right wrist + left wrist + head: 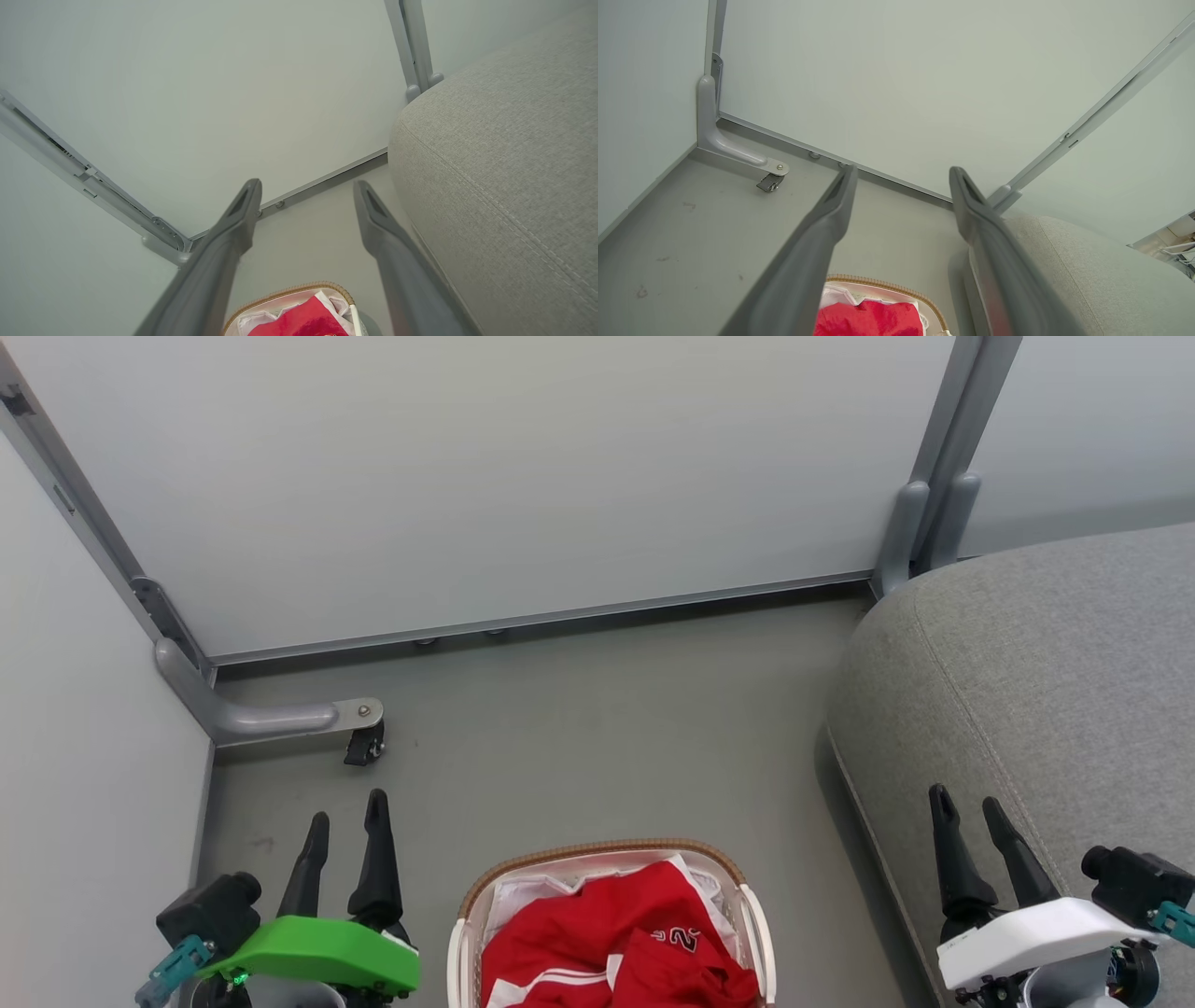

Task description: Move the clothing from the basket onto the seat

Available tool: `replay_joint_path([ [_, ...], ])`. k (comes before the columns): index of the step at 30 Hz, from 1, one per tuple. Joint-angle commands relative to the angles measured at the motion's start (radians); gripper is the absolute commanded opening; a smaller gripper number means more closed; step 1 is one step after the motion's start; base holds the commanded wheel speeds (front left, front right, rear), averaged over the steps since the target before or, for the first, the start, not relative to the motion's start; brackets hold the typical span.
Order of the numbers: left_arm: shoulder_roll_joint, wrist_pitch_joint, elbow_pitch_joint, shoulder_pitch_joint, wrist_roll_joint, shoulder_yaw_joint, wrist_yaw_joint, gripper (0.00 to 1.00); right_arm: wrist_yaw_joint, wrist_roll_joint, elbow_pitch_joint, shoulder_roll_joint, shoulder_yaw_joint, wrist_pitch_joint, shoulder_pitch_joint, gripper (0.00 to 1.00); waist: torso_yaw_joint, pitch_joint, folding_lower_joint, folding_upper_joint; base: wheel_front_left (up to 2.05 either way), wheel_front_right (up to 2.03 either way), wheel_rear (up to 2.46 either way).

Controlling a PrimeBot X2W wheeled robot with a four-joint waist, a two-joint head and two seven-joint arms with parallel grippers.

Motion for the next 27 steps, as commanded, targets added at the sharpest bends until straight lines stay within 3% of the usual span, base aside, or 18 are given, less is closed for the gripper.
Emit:
replay_joint_path([
  [1, 0.006, -0.011, -0.005, 0.006, 0.036, -0.003, 0.005, 1.00, 0.000, -0.034, -0.015, -0.007, 0.002, -0.011, 0.003, 1.00, 0.001, 0.000, -0.0001, 0.0000, 0.00, 0.00, 0.00],
  [27, 0.009, -0.074, 0.072, 0.028, 0.262, -0.033, 0.020, 1.00, 0.000, -0.319, -0.002, -0.010, 0.019, -0.074, 0.037, 1.00, 0.013, -0.008, -0.0001, 0.0000, 0.00, 0.00, 0.00],
])
